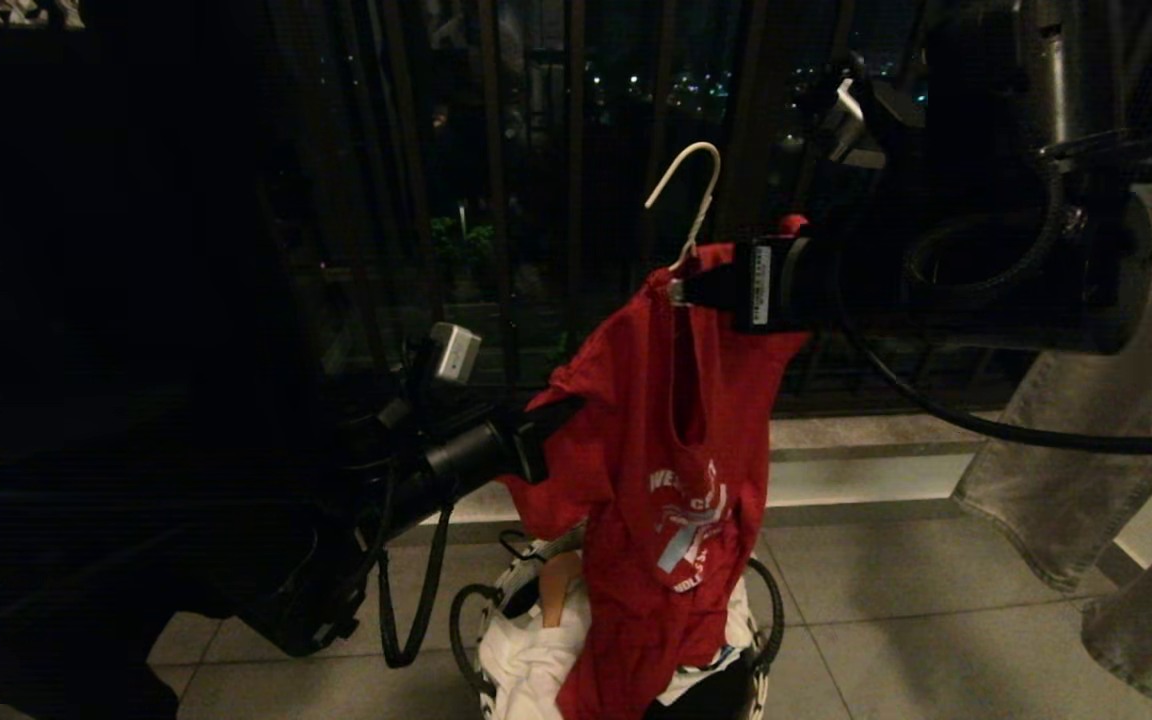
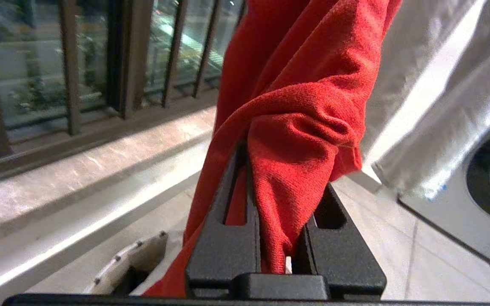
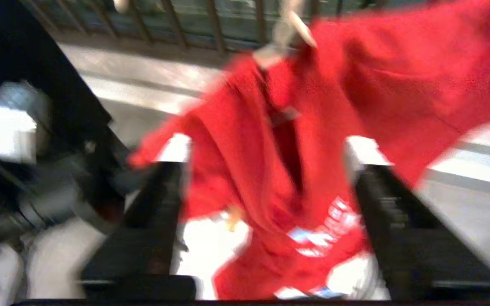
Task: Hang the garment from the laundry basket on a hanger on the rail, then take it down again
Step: Hang the clothes on the clothes rack, then hang the clothes rack on the clothesline
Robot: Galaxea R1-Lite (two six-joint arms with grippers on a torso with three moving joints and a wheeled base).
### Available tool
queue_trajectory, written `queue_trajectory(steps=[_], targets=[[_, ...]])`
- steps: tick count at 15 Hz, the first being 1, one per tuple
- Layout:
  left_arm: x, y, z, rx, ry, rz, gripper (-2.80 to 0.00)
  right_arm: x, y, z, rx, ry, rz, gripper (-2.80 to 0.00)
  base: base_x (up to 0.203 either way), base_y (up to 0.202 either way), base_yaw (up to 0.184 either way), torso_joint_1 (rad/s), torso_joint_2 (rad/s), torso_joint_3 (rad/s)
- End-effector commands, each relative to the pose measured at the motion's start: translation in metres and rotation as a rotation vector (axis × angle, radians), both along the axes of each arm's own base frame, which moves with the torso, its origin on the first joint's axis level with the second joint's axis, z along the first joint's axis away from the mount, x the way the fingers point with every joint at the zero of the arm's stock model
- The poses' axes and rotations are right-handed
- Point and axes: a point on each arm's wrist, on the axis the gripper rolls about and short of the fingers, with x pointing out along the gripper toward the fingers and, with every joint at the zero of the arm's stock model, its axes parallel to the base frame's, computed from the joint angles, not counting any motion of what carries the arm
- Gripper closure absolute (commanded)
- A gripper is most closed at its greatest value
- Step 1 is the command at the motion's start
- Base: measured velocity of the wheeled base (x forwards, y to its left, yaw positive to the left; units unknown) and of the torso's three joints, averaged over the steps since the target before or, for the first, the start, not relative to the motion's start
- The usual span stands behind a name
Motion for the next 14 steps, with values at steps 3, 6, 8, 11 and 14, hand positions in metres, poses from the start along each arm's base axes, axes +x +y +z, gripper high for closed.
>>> queue_trajectory(steps=[3,6,8,11,14], targets=[[-0.002,0.002,0.009,-0.017,-0.024,0.002,0.0,-0.012,-0.023,0.015,-0.019,-0.032,-0.032,0.0,0.0,0.0,0.0,0.0,0.0,0.0],[-0.005,0.002,0.014,-0.018,-0.025,-0.001,0.0,0.001,-0.047,0.017,-0.072,-0.054,-0.11,0.0,0.0,0.0,0.0,0.0,0.0,0.0],[-0.008,0.003,0.017,-0.015,-0.019,-0.006,0.0,0.007,-0.06,0.016,-0.116,-0.061,-0.141,0.0,0.0,0.0,0.0,0.0,0.0,0.0],[-0.015,0.007,0.025,0.022,0.041,-0.014,0.0,0.009,-0.071,0.009,-0.191,-0.014,-0.141,0.0,0.0,0.0,0.0,0.0,0.0,0.0],[-0.02,0.01,0.028,0.043,0.068,-0.04,0.0,0.011,-0.084,0.005,-0.239,0.019,-0.122,0.0,0.0,0.0,0.0,0.0,0.0,0.0]])
